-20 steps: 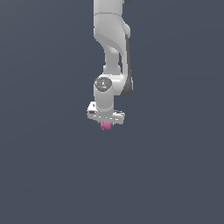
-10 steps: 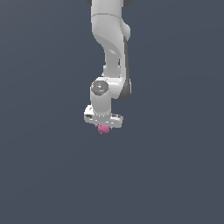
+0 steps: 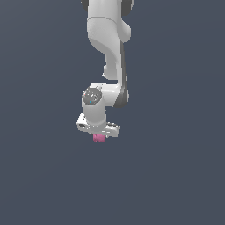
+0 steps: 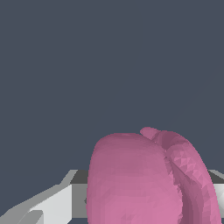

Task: Pick up the object and move it to a goal position.

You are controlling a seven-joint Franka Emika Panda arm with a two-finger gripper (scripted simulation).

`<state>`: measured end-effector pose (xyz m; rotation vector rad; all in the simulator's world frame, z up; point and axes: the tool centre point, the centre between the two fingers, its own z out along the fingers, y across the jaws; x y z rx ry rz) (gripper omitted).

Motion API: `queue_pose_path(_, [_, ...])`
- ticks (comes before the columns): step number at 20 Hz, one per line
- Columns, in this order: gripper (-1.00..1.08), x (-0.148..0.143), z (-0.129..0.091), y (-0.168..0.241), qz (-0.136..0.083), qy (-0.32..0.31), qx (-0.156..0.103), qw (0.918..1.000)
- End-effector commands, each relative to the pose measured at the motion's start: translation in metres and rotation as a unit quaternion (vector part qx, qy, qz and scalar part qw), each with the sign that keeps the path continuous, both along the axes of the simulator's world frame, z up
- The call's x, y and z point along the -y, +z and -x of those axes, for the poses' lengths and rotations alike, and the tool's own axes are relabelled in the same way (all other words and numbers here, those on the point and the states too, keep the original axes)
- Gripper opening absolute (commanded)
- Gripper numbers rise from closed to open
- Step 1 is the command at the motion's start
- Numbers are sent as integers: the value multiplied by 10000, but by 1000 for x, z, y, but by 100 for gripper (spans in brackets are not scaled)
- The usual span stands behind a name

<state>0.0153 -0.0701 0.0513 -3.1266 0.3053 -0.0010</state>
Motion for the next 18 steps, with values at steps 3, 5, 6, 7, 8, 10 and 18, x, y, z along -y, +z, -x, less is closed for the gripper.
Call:
queue_pose_path(3, [-100, 11, -25, 3, 1, 4, -2, 10000])
queue_pose_path(5, [-100, 15, -36, 4, 1, 4, -2, 10000])
queue_pose_path(6, [-100, 17, -41, 5, 1, 4, -2, 10000])
queue_pose_path(7, [-100, 19, -45, 5, 1, 4, -2, 10000])
queue_pose_path(8, [-100, 21, -49, 6, 1, 4, -2, 10000])
queue_pose_path(10, [-100, 24, -57, 7, 1, 4, -2, 10000])
queue_pose_path(18, [-100, 31, -75, 9, 1, 4, -2, 10000])
